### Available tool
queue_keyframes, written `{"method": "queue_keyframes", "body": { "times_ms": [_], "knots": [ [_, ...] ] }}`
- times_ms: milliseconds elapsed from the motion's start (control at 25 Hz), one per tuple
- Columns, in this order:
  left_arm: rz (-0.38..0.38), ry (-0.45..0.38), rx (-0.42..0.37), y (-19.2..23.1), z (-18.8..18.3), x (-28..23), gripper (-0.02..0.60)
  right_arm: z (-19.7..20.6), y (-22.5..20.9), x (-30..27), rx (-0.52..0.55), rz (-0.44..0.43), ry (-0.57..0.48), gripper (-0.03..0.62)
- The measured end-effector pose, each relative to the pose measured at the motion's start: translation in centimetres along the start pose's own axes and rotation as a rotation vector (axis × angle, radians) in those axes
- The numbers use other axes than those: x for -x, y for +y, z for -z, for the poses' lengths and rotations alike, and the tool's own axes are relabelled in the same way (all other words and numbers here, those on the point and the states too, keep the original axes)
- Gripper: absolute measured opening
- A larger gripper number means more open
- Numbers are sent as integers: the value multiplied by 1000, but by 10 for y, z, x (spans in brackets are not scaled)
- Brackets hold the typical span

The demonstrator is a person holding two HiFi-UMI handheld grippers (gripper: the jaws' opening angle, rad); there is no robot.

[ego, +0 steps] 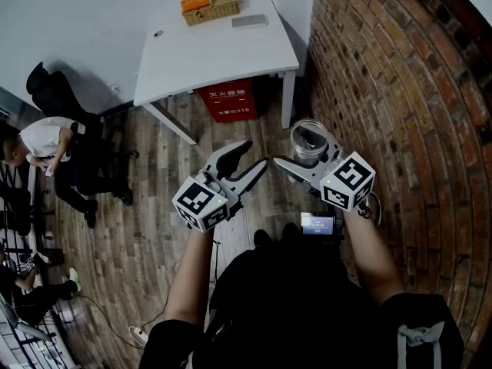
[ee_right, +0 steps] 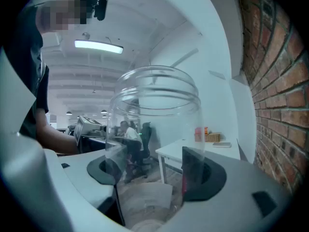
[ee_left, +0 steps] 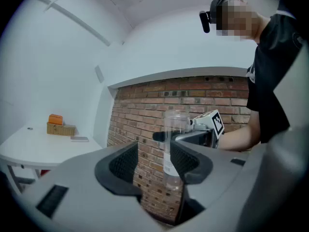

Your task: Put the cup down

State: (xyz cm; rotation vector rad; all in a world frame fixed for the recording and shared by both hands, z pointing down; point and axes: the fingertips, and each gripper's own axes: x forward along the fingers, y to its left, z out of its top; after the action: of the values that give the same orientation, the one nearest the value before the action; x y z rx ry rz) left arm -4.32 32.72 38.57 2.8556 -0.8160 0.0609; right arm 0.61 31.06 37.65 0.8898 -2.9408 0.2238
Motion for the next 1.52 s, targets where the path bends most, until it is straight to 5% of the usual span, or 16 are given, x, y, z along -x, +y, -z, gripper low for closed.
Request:
{"method": "queue_keyframes", "body": {
  "times_ms": [920, 1520],
  "knots": [
    [1, 14, 15, 1, 3, -2, 215, 5, -4, 1, -35, -4, 10, 374],
    [-45, 20, -1, 14, -2, -43, 198, 6, -55, 20, -70, -2, -18, 374]
  ]
}}
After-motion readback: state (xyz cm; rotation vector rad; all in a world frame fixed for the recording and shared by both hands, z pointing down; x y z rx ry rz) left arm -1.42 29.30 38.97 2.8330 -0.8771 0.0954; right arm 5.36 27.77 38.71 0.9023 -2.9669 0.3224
